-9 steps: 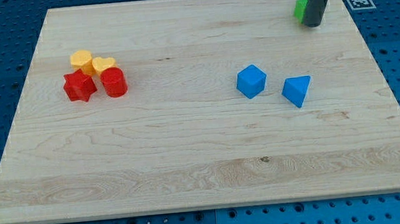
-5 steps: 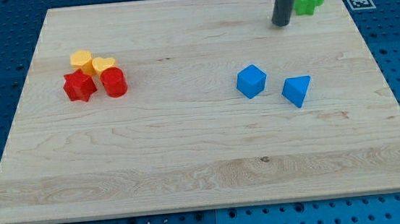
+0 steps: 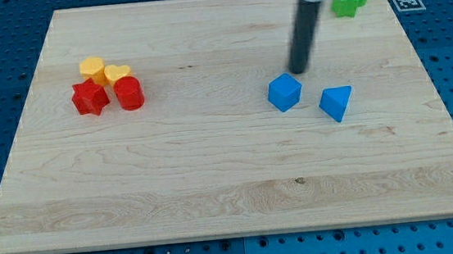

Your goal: Point your arm at the red star

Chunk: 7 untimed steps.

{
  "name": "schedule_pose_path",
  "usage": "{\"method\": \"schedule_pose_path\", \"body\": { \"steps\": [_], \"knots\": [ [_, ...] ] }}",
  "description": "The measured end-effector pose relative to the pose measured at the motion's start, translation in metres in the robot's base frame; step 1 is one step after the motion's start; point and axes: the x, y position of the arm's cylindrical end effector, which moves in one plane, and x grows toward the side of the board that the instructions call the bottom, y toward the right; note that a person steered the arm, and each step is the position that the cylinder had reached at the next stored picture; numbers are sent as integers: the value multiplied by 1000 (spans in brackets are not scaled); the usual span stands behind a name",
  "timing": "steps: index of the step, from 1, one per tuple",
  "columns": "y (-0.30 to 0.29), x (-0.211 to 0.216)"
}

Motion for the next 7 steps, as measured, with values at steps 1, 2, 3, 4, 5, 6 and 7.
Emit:
{"method": "schedule_pose_path", "body": {
  "steps": [1, 2, 3, 4, 5, 6, 7],
  "knots": [
    [-114, -22],
    [-162, 19],
    [-185, 80],
    [-246, 104],
    [-347, 97],
    [-342, 39],
    [-341, 37]
  ]
}}
